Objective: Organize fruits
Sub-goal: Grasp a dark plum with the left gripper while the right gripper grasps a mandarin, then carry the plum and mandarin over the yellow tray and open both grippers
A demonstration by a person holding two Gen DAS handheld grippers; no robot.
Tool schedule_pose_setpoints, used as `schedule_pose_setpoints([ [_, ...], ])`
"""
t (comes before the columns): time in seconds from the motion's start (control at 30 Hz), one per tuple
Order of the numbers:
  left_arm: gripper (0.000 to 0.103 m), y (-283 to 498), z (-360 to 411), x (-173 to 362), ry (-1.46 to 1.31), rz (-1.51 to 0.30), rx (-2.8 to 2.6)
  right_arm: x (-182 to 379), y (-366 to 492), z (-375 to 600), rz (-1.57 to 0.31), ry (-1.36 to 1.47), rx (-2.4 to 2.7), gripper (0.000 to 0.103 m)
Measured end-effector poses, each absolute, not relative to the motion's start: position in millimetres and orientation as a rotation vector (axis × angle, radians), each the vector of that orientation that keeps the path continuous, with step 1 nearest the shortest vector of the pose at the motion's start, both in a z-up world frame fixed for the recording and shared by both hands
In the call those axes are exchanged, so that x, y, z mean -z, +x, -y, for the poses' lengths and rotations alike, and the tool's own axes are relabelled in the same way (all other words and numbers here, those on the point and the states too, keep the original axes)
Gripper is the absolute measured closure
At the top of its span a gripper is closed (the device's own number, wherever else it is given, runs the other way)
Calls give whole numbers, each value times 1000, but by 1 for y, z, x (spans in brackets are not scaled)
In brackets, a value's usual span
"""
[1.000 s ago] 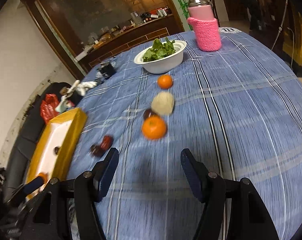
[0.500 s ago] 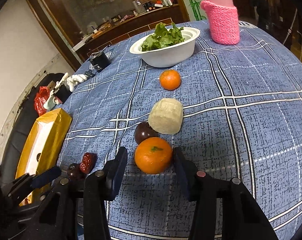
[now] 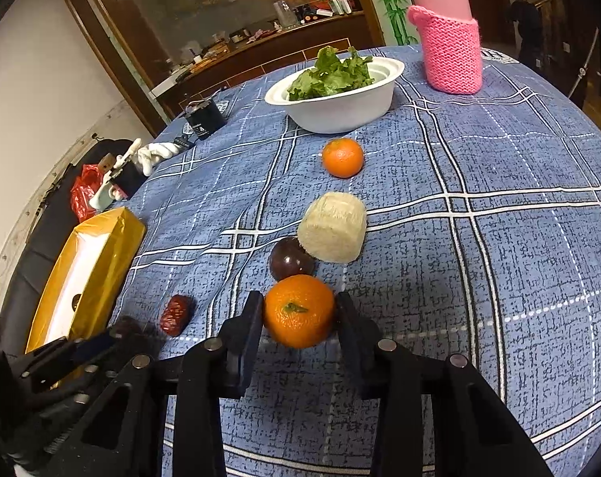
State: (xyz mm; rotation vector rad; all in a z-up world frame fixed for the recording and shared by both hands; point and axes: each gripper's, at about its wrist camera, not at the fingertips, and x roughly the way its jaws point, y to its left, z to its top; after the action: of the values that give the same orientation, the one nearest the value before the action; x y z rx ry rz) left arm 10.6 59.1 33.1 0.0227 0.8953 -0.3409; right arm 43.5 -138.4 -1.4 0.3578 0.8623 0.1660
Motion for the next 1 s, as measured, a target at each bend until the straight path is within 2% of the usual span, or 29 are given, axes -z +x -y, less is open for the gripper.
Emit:
schedule_pose_setpoints([
  [0.3, 77, -26, -168, -77, -142, -808, 210, -5, 24, 121, -830, 322, -154, 64],
  [0.53, 77, -38, -261, -68, -267, -811, 58, -34, -10, 69, -800, 354, -288, 63],
  [0.8, 77, -24, -305, -62, -307, -818, 59, -58, -15, -63, -829, 164, -533, 62],
  [1.0, 76, 1, -317, -51, -328, -853, 92, -47, 12, -120, -866, 58, -561, 62],
])
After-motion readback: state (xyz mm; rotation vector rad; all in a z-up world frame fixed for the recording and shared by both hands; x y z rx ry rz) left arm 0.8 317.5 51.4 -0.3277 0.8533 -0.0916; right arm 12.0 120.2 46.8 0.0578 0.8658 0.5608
